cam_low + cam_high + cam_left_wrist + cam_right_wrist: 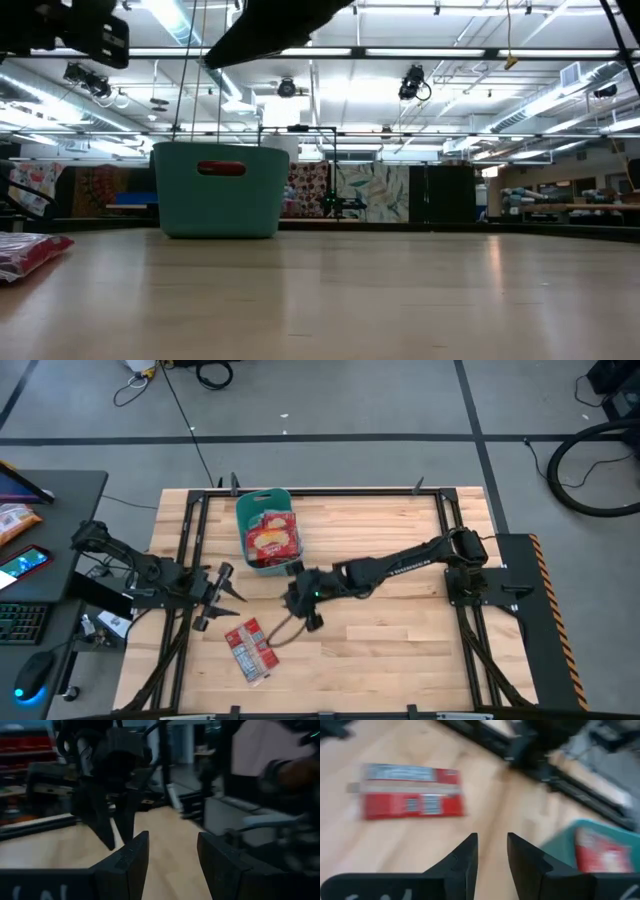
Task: Sort popcorn bags into baskets
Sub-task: Put the red popcorn bag into the green bin
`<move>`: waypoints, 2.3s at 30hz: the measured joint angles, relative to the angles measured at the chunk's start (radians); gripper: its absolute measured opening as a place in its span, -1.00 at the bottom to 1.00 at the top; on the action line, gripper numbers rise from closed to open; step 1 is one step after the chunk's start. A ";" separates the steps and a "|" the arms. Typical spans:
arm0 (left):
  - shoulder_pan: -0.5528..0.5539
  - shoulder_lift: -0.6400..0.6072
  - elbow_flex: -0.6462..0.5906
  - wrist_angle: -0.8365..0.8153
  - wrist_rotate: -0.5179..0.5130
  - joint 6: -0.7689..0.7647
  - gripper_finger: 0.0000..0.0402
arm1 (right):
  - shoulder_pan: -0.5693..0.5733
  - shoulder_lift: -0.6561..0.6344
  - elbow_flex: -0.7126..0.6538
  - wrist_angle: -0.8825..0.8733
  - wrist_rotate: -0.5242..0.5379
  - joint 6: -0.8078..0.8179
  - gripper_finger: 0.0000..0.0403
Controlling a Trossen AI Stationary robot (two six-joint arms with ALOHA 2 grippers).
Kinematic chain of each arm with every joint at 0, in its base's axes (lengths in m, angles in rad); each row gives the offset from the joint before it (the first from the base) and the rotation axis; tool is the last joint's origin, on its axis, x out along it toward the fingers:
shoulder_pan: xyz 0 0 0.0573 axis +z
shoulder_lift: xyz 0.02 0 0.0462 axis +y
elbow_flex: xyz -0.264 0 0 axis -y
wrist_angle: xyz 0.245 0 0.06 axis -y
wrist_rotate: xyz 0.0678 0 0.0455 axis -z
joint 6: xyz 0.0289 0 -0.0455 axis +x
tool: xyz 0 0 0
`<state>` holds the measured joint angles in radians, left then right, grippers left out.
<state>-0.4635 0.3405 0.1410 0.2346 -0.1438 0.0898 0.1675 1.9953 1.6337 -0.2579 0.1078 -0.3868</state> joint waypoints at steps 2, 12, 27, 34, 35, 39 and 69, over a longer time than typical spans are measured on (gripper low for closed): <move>-0.006 0.005 0.000 -0.010 0.040 -0.075 -0.14 | 0.028 0.000 0.000 -0.031 -0.020 0.031 -0.46; -0.091 0.237 0.000 -0.050 0.017 -0.512 -0.14 | 0.129 0.049 -0.006 -0.035 0.013 0.224 -0.46; -0.231 0.632 0.121 -0.066 -0.043 -0.715 -0.14 | 0.234 0.176 -0.009 0.002 0.134 0.387 -0.46; -0.346 0.771 0.320 -0.305 -0.084 -0.818 -0.15 | 0.282 0.167 -0.009 -0.075 0.213 0.422 -0.46; -0.366 0.792 0.346 -0.345 -0.110 -0.819 -0.15 | 0.290 0.163 -0.008 -0.088 0.234 0.430 -0.46; -0.423 0.891 0.423 -0.443 -0.175 -0.827 -0.15 | 0.319 0.156 -0.008 -0.139 0.311 0.452 -0.46; -0.315 1.124 0.475 -0.519 -0.106 -0.564 -0.15 | 0.390 0.161 -0.009 -0.094 0.344 0.501 -0.46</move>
<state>-0.7788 1.4641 0.6156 -0.2841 -0.2501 -0.4742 0.5572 2.1567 1.6249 -0.3523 0.4522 0.1147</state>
